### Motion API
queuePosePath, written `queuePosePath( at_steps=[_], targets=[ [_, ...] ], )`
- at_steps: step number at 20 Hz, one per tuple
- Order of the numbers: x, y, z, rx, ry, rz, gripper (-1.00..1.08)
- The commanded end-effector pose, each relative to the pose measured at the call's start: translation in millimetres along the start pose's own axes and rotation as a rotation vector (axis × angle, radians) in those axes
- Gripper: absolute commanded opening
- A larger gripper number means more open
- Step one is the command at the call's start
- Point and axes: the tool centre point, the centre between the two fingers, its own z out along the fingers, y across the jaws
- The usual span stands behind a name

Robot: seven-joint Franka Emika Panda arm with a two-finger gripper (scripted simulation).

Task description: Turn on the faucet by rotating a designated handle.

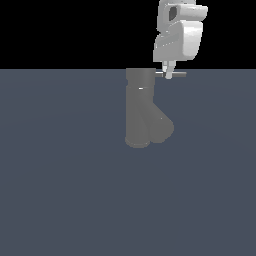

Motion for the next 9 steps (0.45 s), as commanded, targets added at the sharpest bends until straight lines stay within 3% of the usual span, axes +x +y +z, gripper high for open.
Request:
queuePosePath(
  at_steps=[1, 9],
  targets=[
    [34, 3, -1, 0.007, 0.012, 0.048, -1.00],
    [50, -7, -1, 0.007, 0.013, 0.056, -1.00]
  ],
)
